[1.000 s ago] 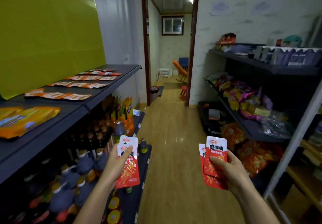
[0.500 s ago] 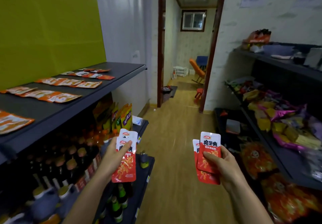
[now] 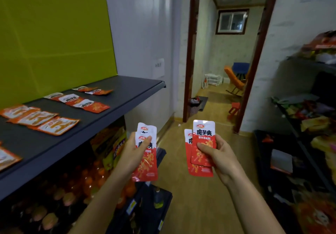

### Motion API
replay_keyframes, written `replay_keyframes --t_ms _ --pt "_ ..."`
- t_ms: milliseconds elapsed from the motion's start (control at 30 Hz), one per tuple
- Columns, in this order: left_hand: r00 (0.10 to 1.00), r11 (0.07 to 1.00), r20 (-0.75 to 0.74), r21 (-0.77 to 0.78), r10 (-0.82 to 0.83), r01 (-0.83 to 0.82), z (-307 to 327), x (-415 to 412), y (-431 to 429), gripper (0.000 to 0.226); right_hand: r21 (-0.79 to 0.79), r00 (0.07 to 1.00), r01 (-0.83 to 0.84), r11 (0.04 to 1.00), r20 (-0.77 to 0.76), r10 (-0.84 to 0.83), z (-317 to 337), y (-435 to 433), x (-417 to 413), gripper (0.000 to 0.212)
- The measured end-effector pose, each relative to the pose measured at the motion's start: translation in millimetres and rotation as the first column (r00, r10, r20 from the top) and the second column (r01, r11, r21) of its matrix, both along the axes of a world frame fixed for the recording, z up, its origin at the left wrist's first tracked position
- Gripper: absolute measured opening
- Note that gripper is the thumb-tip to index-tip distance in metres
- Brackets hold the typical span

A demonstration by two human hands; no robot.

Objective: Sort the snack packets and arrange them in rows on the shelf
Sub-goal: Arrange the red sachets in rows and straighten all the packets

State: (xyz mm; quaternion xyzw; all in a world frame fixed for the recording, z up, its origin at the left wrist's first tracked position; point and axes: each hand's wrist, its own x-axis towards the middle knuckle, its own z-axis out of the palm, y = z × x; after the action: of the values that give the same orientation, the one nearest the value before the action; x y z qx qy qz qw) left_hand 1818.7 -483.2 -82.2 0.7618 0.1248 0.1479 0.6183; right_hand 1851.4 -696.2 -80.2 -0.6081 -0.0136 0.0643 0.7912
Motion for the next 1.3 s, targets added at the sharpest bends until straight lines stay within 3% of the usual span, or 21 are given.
replay_keyframes --t_ms 167,267,400,533,767,867,933,1033,1100,1167,1300 --pt "0.990 0.990 0.064 0.062 0.125 -0.129 7 54 -14 0.020 0.023 0.977 -0.209 0.978 0.054 0.207 9 35 79 0.039" --pt "0.972 0.977 0.102 0.002 0.212 -0.213 15 84 -21 0.021 0.000 0.927 -0.363 0.932 0.099 0.361 21 56 122 0.040" --pt "0.925 0.935 0.151 -0.134 0.347 -0.329 30 109 -21 0.008 -0.053 0.821 -0.551 0.833 0.141 0.553 39 83 162 0.034" --pt "0.837 0.833 0.176 -0.327 0.518 -0.446 40 118 -14 0.015 -0.139 0.718 -0.661 0.737 0.166 0.676 50 118 193 0.033" --pt "0.708 0.743 0.263 -0.395 0.655 -0.540 58 119 16 0.024 -0.187 0.493 -0.828 0.529 0.208 0.845 73 185 214 0.030" --pt "0.650 0.711 0.290 -0.344 0.702 -0.614 64 120 36 0.027 -0.229 0.411 -0.854 0.467 0.253 0.876 81 215 219 0.022" --pt "0.615 0.681 0.292 -0.312 0.732 -0.662 70 121 51 0.027 -0.236 0.405 -0.845 0.480 0.303 0.862 88 235 225 0.010" --pt "0.537 0.621 0.325 -0.279 0.779 -0.732 83 117 80 0.023 -0.254 0.510 -0.753 0.607 0.356 0.783 97 262 249 0.015" --pt "0.466 0.566 0.353 -0.273 0.811 -0.778 92 112 100 0.026 -0.368 0.566 -0.659 0.656 0.332 0.755 93 278 271 0.019" --pt "0.434 0.534 0.352 -0.274 0.829 -0.799 99 107 116 0.034 -0.524 0.577 -0.583 0.621 0.272 0.770 81 289 286 0.019" --pt "0.465 0.547 0.324 -0.240 0.824 -0.802 106 107 134 0.035 -0.721 0.534 -0.467 0.512 0.231 0.813 64 301 289 0.018"
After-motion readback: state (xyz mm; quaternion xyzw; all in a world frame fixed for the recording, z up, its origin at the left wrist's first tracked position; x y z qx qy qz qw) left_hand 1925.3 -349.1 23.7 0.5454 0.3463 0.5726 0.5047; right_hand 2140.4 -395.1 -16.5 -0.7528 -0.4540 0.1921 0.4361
